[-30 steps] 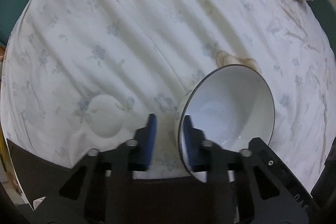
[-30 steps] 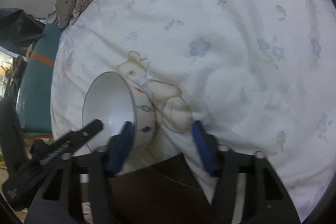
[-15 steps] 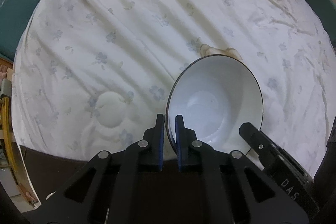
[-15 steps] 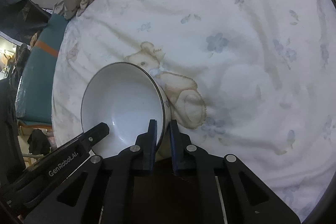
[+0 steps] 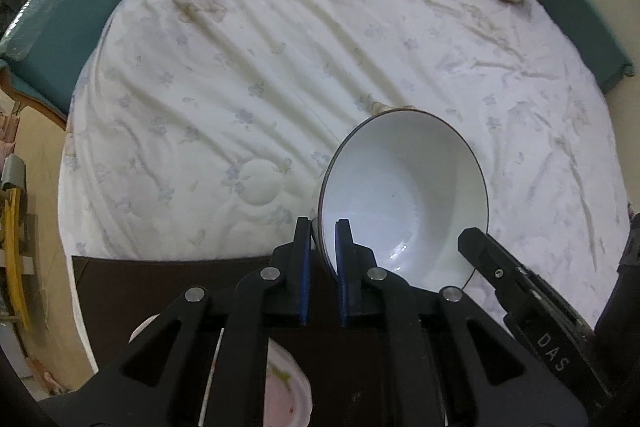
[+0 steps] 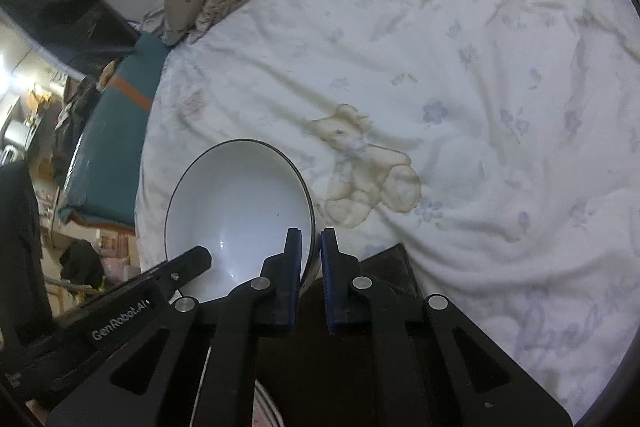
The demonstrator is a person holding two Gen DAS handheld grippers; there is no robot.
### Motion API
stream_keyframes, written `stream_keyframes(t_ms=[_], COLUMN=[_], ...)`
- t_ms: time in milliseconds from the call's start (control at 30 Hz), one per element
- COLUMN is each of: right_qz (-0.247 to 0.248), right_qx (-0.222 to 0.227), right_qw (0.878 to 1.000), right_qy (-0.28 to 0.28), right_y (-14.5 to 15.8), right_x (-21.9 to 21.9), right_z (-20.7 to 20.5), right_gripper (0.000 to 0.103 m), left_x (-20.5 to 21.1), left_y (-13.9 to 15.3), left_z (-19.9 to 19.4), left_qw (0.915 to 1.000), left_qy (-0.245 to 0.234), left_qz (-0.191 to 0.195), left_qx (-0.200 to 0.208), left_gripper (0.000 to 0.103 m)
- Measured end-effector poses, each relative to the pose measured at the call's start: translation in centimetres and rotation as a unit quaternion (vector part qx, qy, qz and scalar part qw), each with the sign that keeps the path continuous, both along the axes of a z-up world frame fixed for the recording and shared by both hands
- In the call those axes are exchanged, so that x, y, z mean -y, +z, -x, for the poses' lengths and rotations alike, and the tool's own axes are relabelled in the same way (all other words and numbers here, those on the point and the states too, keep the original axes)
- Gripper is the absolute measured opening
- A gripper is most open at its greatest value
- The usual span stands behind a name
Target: Organize plates and bowls
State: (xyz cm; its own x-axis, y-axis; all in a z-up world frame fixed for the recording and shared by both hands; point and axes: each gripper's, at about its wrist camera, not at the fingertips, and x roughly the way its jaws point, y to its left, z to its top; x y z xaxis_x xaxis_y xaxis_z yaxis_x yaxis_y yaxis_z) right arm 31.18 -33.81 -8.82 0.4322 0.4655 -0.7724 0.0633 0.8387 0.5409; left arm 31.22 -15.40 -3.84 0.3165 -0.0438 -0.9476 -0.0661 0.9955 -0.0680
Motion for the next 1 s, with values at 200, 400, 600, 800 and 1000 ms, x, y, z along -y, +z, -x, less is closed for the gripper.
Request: stream_keyframes(t_ms=[200, 400, 600, 800, 1000], right_qz=[-0.006, -0.009, -0.001, 0.005, 0.017], right_qx=[0.023, 0.049, 0.081, 0.088, 0.072], right_qw=[1.0, 0.999, 0.996, 0.995, 0.995], right_qy=[-0.005, 0.003, 0.028, 0.049, 0.071], right_y=[2.6, 5.0, 7.4, 7.7, 6.2], right_x=[-1.1, -2.9, -5.3, -8.0, -10.6], right_z=[3.4, 6.7, 10.6, 13.8, 15.9], right_gripper=[0.011, 0.011, 0.011, 0.011, 0.011], left_x=[-1.7, -3.7, -6.5, -8.9, -11.1], left_y=[2.6, 5.2, 7.4, 7.5, 5.6], left_z=[3.0, 6.7, 10.7, 14.4, 16.6], left_qw=[0.9998, 0.9995, 0.999, 0.9988, 0.999], left_qy=[-0.007, -0.019, -0.02, -0.017, -0.006], left_qz=[0.015, 0.011, 0.019, 0.02, 0.035], left_qx=[0.009, 0.022, 0.035, 0.04, 0.026], left_gripper=[0.009, 0.009, 0.01, 0.011, 0.011])
